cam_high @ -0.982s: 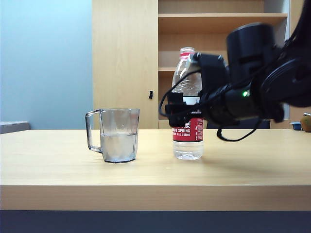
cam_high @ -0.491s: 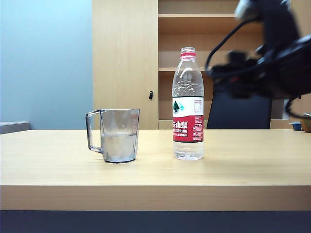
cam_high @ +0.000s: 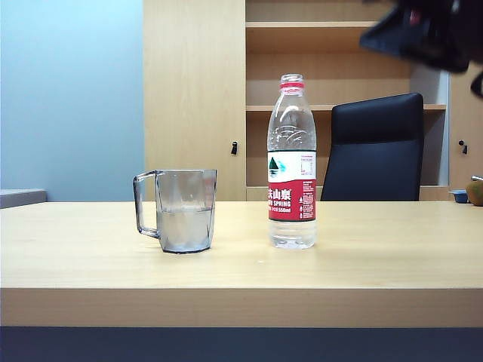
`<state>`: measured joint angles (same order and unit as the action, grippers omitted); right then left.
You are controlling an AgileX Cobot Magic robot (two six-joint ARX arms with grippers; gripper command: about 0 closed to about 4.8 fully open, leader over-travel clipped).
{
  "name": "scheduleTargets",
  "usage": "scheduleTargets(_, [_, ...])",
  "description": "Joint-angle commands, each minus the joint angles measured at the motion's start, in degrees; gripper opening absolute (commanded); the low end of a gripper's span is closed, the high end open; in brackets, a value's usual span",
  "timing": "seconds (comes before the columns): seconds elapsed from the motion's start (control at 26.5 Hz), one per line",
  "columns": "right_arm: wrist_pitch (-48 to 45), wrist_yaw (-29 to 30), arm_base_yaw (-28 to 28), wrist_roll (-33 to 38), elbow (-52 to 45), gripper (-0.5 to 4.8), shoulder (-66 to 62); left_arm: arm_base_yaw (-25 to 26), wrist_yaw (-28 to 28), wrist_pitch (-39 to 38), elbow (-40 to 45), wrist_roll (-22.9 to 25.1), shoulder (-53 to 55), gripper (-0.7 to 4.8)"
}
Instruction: Pick up the mineral water bottle on the table and pour water into the mug until it's half full.
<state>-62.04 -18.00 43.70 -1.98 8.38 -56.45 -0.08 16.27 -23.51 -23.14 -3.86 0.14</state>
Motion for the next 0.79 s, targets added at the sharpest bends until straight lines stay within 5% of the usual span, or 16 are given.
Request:
scheduleTargets(0.04, [-1.6, 0.1, 3.3, 0.1, 0.1, -0.08, 1.7, 0.0, 0.0, 5.7, 4.7, 0.3, 0.1, -0.06])
scheduleTargets(0.34, [0.3, 0.1, 10.8, 0.0, 0.1, -0.08, 2.8, 0.0, -4.4, 16.7, 16.3, -1.6, 0.1, -0.06])
scheduleTargets(0.53, [9.8, 0.1, 11.3, 0.0, 0.1, -0.08, 2.5, 0.0, -10.8, 19.9, 22.0, -2.2, 0.0, -0.06])
scheduleTargets(0.79, [17.6, 0.1, 11.4, 0.3, 0.1, -0.08, 2.4, 0.0, -11.1, 15.2, 22.6, -2.2, 0.0, -0.06])
